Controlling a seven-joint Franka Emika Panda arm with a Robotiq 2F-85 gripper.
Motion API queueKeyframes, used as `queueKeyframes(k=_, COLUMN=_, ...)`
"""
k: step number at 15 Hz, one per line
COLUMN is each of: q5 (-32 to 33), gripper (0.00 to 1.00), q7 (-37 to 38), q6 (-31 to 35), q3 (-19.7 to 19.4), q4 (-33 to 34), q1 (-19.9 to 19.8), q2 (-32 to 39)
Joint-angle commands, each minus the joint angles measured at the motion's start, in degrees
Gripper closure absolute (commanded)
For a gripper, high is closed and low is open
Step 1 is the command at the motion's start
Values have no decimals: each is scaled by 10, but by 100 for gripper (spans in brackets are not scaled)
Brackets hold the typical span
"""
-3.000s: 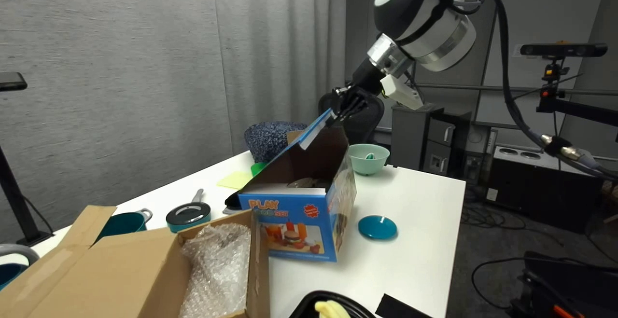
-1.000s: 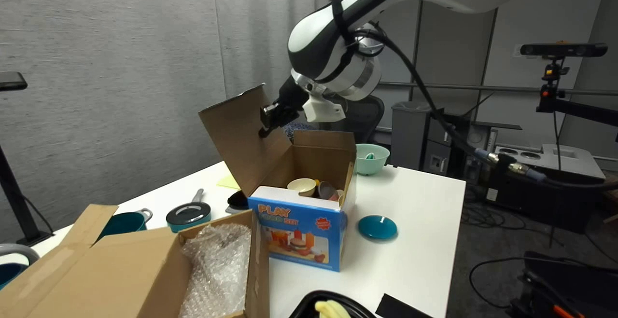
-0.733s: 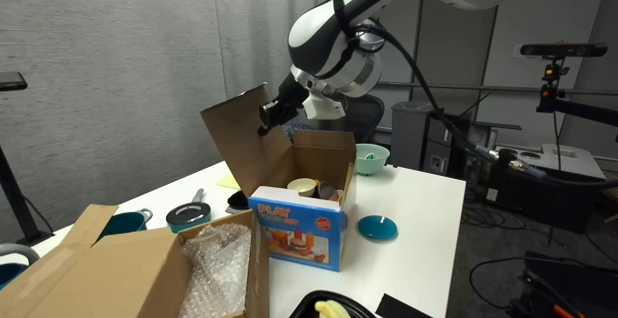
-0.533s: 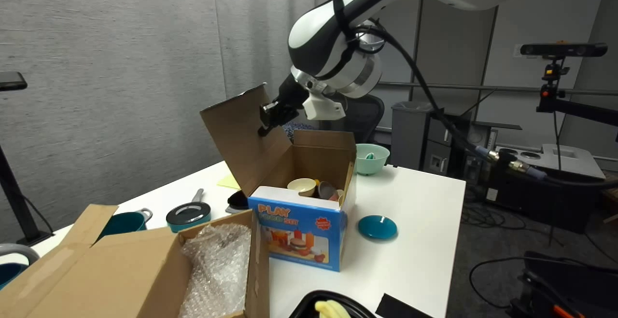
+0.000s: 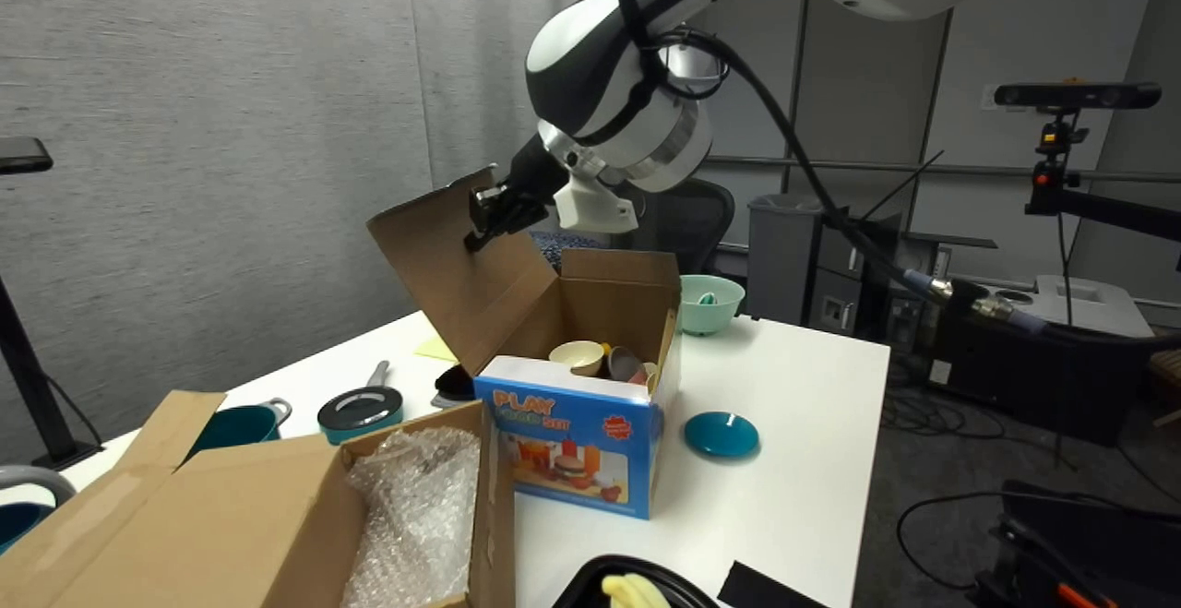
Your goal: Open the blue box
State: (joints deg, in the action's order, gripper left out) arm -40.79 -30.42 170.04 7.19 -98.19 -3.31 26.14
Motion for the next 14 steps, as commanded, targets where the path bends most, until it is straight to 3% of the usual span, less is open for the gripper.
queueKeyframes(k=1, q5=-9, gripper=100, q7=-28, q6=18, q3=15, q4=47, q1=-18, q2=36)
queueKeyframes(k=8, q5=50, gripper=100, q7=-24, q6=0, q3=-26, q4=60, q1=-3, q2=79)
queueKeyframes(k=14, q5=135, gripper=100, q7=8, q6=-28, q3=-91, q4=68, q1=53, q2=118)
